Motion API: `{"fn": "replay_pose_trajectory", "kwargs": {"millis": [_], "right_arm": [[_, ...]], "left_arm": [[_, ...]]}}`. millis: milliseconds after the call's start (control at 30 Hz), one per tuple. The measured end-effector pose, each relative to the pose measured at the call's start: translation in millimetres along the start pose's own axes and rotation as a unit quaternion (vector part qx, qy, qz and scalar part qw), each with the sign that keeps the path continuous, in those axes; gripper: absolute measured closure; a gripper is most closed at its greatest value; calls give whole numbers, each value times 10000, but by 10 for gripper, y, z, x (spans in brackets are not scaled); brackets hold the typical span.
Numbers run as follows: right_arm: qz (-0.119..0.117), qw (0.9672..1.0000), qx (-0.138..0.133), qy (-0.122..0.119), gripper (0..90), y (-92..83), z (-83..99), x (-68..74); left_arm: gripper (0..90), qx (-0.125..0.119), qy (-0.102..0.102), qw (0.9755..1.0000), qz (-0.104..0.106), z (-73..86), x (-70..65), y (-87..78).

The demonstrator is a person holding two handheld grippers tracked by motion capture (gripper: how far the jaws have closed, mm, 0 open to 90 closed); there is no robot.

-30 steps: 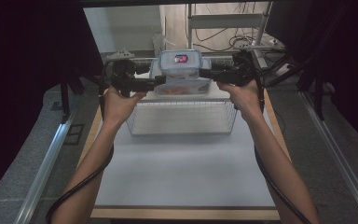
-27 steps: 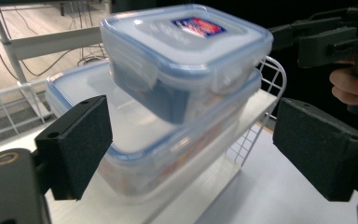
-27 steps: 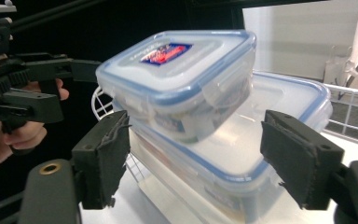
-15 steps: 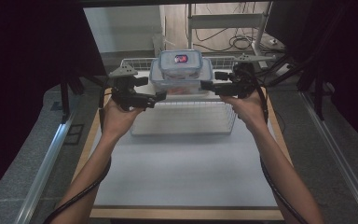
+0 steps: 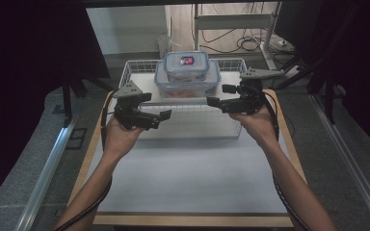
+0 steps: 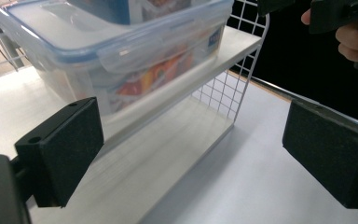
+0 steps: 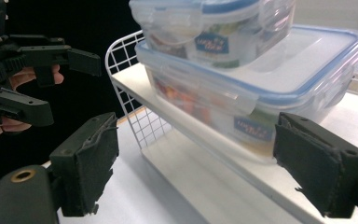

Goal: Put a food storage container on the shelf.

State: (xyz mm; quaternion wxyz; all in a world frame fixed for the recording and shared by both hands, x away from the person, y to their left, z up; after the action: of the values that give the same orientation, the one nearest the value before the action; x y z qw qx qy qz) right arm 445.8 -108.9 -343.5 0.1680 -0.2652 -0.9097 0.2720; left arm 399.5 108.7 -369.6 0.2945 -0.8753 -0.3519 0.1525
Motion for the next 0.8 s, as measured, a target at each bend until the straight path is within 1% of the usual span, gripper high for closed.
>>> {"fn": "replay_pose_trajectory", "kwargs": {"millis": [167,233,300,333,367,400,433,600,633,800], "right_arm": [[33,10000,62,-58,125,-1,67,49],[31,9999,79,-108,115,3,114,86],[37,9999,88,-113,112,3,128,94],[44,9998,114,-137,104,9,168,116],[44,9998,114,-137,104,9,168,116],[55,9998,134,-163,98,16,200,133],[68,9997,143,-172,94,18,216,143],[97,9996,144,-239,84,6,295,195],[97,9996,144,-239,84,6,295,195],[139,9991,199,-346,72,-2,388,258]], "left_arm": [[45,25,20,10000,-61,87,-22,-4],[45,31,10,10000,-44,151,-41,-5],[45,38,0,10000,-26,178,-50,-4],[45,46,-3,10000,-43,216,-59,-3],[45,46,-3,10000,-43,216,-59,-3],[45,70,8,10000,-44,260,-72,-5],[45,70,8,10000,-44,260,-72,-5],[45,63,24,10000,-18,376,-112,-28],[45,63,24,10000,-18,376,-112,-28],[44,74,54,10000,-33,485,-151,-29]]}}
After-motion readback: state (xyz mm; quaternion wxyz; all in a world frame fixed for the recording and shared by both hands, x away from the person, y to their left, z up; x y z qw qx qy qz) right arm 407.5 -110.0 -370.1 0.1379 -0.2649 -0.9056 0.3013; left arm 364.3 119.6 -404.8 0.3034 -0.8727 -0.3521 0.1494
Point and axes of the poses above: each handheld gripper's, and its own axes: y roughly forward along the jaws, z roughly out of its underside, x roughly to its left, the point moved 8 cm from there along y, roughly forward along the jaws, and after that the axes turned 15 degrees about x, right-handed, at the moved point
